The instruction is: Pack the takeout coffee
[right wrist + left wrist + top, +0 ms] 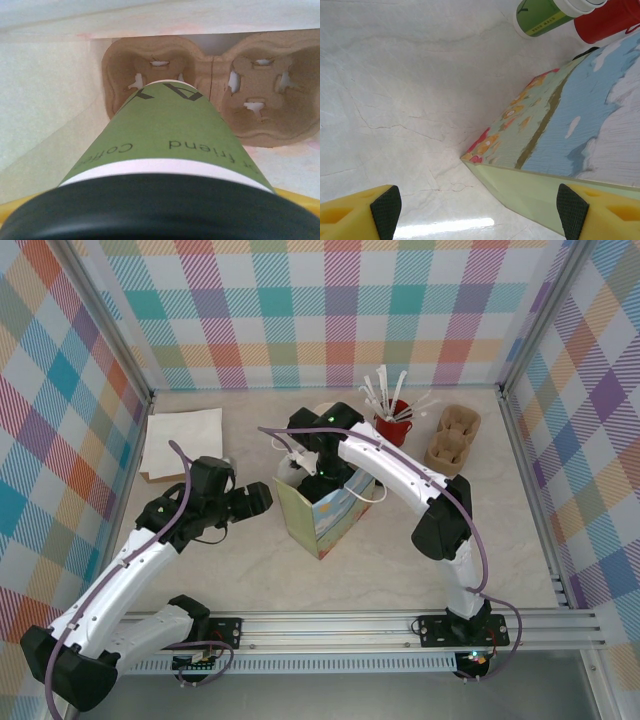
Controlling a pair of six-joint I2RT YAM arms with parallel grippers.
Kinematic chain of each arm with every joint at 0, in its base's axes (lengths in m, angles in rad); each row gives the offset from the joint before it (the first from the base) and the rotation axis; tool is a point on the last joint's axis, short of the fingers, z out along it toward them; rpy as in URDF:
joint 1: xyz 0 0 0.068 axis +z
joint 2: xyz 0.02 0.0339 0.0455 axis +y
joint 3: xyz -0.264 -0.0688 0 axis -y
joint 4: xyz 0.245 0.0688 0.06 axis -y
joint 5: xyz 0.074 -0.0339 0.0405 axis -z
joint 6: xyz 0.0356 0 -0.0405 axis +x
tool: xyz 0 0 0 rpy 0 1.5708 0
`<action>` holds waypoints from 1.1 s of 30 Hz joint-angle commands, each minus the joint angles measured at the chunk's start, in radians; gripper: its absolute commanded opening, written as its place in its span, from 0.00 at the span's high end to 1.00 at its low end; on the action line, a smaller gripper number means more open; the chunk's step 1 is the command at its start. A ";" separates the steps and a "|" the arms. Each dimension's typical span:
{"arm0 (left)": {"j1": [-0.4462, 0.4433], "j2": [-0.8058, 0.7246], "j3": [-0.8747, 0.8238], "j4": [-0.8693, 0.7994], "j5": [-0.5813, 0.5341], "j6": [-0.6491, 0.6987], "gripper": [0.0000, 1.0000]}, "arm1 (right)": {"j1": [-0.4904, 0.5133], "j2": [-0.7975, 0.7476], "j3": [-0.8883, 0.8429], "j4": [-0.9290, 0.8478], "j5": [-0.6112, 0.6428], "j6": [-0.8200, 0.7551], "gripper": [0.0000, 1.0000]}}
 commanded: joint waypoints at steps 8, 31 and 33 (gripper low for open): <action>0.011 0.006 -0.017 0.042 0.027 -0.019 0.17 | -0.005 -0.028 -0.027 0.022 -0.052 -0.002 0.22; 0.011 0.027 -0.035 0.082 0.056 -0.029 0.17 | -0.005 -0.037 -0.038 0.034 -0.055 0.000 0.22; 0.011 0.031 -0.036 0.083 0.058 -0.028 0.17 | -0.006 -0.037 -0.038 0.035 -0.055 0.001 0.22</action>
